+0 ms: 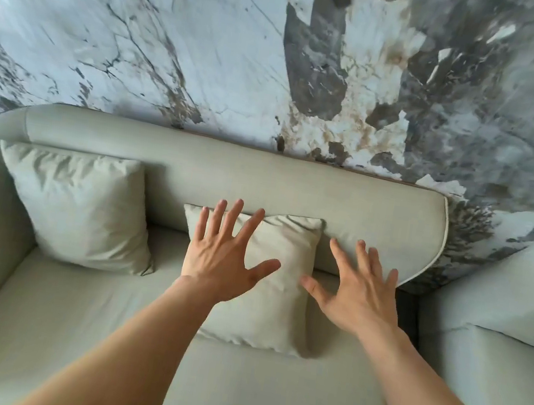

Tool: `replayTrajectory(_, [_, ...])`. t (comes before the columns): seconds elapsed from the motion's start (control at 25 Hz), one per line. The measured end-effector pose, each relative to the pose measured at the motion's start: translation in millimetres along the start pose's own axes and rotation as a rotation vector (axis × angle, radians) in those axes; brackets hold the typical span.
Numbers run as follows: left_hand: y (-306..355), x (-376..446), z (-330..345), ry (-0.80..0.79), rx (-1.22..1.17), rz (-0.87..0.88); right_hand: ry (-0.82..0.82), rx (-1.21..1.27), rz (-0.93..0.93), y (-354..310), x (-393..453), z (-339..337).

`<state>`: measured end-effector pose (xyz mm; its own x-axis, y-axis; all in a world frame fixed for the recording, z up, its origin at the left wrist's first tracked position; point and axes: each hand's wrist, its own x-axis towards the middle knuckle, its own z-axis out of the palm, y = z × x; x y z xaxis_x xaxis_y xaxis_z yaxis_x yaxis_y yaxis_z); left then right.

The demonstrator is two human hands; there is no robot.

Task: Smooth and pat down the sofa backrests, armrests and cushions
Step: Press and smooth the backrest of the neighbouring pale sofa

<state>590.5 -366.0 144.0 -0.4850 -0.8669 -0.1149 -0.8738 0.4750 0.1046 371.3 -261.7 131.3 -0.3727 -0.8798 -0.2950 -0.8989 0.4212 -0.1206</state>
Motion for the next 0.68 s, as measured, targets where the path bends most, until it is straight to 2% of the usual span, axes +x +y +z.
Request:
replayTrajectory(0.2, [-120,-82,-60,0.066,-0.045,-0.063,0.013,0.007,-0.060,-144,-56,-28])
replayTrajectory(0.44, [-318,-185,-108,0.108,-0.048,-0.159,0.039,0.066,-0.175,-356,-112,-36])
replayTrajectory(0.68, [-434,-234,-142,0.179,-0.042,-0.219,0.058,0.064,-0.259,-492,-136,-37])
